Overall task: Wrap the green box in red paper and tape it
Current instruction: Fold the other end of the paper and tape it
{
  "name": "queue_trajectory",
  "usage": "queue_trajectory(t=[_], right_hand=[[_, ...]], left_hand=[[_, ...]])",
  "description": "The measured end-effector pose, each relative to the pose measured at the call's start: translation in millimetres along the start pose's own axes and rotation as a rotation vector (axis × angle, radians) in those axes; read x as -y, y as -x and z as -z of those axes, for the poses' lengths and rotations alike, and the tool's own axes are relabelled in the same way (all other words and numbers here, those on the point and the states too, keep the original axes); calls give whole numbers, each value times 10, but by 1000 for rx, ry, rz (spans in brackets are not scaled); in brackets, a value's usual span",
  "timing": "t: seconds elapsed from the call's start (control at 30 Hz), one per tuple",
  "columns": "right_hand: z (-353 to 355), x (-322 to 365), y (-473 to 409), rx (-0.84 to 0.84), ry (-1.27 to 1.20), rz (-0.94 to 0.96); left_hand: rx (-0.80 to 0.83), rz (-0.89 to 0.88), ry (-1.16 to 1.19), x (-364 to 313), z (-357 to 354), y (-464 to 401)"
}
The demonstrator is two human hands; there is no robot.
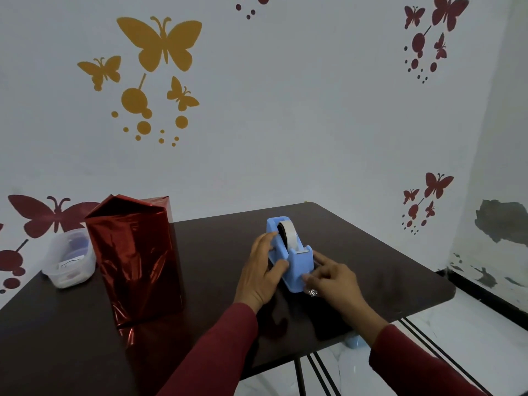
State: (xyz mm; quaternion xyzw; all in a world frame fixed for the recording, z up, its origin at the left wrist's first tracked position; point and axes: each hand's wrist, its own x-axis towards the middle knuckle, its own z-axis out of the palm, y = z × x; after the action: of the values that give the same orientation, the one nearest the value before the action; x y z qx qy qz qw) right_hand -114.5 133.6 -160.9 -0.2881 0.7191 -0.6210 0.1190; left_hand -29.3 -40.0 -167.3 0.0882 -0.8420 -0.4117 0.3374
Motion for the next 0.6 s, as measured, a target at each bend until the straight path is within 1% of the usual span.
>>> queue_trajectory(t=[0.07, 0.13, 0.2, 0.27, 0.37, 0.53, 0.6], right_hand=[[22, -107, 53, 17, -98, 89], [-22, -96, 55, -10, -232, 107], [-55, -55, 101, -72, -253, 134], [-64, -33, 134, -137, -220, 162], [-57, 17, 192, -180, -198, 200], [-76, 35, 229, -144, -176, 223], [-65, 23, 225, -155, -189, 210]], left_hand=[[-44, -76, -40, -9, 4, 24], [-96, -209, -103, -21, 13, 48], [-143, -339, -130, -44, 11, 87], [-185, -412, -121, -77, 19, 123], [-203, -455, -135, -139, 23, 162], [-96, -473, -274, -233, -96, 191], [-96, -492, -290, -233, -125, 187]])
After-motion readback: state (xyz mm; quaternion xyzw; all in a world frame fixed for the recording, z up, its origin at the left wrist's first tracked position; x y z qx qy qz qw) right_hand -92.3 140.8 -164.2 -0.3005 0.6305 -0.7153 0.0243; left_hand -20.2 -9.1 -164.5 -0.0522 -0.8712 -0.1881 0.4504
